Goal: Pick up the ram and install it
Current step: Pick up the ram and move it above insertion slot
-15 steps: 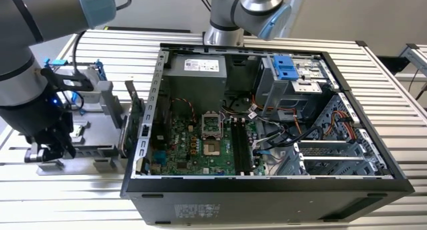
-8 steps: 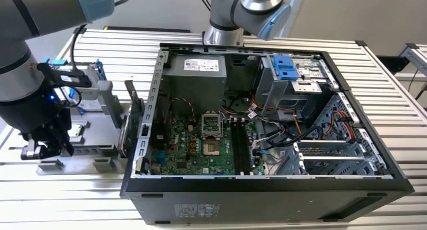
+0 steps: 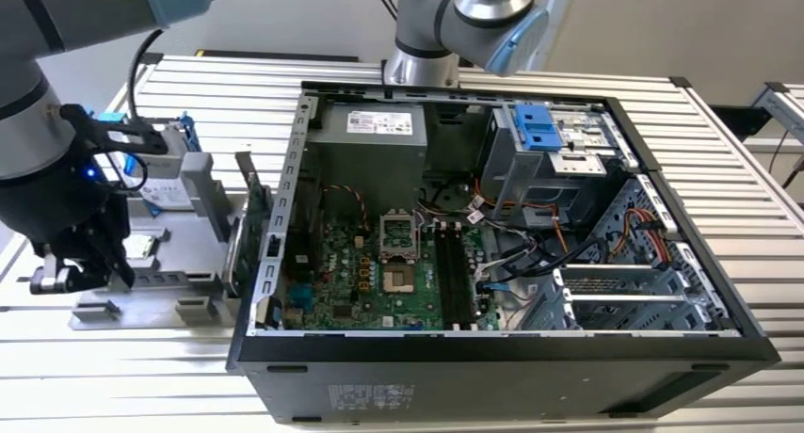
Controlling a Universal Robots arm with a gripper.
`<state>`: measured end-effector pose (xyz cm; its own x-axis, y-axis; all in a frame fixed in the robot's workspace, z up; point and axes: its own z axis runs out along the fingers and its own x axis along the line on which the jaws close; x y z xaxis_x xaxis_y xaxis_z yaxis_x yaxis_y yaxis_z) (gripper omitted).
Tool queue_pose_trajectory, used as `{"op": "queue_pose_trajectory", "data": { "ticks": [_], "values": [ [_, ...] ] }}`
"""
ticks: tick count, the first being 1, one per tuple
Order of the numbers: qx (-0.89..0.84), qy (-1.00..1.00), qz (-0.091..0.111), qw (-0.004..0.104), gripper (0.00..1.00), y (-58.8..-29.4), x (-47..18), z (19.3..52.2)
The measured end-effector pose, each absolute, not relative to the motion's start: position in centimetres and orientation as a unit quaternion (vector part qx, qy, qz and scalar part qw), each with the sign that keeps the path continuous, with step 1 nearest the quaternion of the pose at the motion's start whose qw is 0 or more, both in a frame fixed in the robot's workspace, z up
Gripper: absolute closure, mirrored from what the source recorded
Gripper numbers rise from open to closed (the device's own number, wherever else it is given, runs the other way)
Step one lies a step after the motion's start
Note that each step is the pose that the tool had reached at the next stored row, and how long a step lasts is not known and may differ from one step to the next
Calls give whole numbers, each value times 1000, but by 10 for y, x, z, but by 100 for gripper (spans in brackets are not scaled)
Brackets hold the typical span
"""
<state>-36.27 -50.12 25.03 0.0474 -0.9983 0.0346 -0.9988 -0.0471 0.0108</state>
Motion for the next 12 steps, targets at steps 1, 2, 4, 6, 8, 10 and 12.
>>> {"op": "queue_pose_trajectory", "data": {
  "ticks": [1, 2, 4, 6, 8, 10, 12],
  "values": [
    [724, -690, 9, 16, 100, -501, -363, 252],
    [724, -690, 9, 16, 100, -501, -363, 253],
    [723, -690, 9, 16, 100, -501, -363, 256],
    [724, -690, 9, 16, 100, -501, -363, 258],
    [723, -690, 9, 16, 100, -501, -363, 261],
    [724, -690, 9, 16, 100, -501, -363, 263],
    [724, -690, 9, 16, 100, -501, -363, 265]
  ]
}}
